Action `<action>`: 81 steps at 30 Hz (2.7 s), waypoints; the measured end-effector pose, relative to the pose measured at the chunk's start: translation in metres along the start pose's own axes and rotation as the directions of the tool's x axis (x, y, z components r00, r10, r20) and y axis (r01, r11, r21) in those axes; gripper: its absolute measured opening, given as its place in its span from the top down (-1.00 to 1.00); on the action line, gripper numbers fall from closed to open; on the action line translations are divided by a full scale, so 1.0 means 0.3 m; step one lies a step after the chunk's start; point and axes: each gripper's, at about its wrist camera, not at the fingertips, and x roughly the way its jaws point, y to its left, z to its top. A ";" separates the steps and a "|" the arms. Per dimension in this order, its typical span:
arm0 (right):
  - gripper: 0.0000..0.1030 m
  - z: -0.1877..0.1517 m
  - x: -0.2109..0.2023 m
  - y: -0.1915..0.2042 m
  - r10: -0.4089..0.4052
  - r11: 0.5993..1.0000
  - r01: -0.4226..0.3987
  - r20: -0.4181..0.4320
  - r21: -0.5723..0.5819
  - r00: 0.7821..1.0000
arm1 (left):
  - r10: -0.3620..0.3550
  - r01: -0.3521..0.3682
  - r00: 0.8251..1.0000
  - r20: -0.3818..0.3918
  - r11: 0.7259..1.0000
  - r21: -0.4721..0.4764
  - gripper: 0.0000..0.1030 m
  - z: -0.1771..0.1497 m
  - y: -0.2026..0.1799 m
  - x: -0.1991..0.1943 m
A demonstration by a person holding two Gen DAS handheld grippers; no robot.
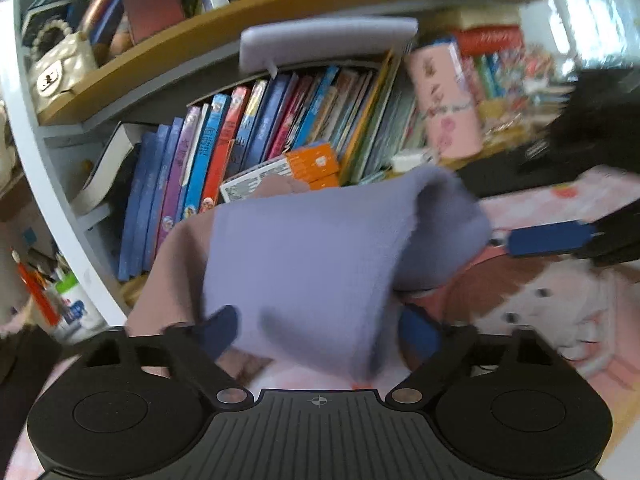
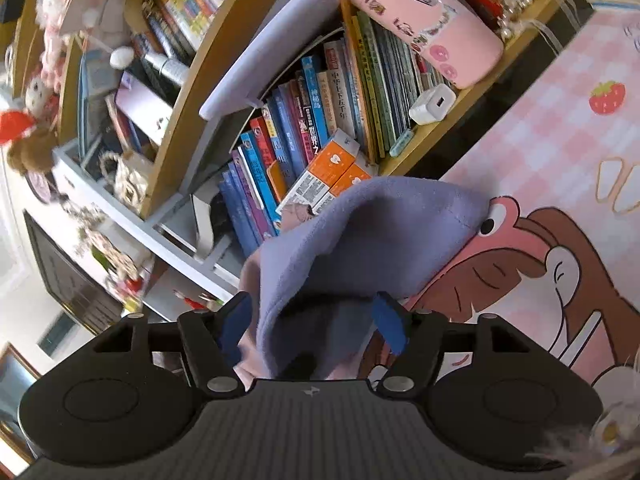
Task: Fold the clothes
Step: 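Grasp the lavender sweater edge with the left gripper while the right gripper grasps beside it, then lift the sweater with both grippers and shake it open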
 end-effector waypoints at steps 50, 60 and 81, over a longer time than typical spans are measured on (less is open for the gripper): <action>0.77 0.059 -0.270 0.211 0.056 0.998 -0.063 0.215 0.024 0.975 | -0.468 0.486 0.818 0.335 0.873 0.034 0.94 -0.109 0.136 -0.686; 0.78 0.113 -0.388 0.875 0.330 0.798 -0.114 0.272 -0.592 0.904 | -0.643 0.906 0.227 0.732 0.415 0.083 0.93 0.026 0.458 -0.887; 0.64 -0.262 0.524 0.485 -0.287 0.768 0.144 -0.134 -0.624 0.948 | -0.439 0.470 0.877 0.195 0.701 -0.536 0.44 -0.461 0.589 -0.489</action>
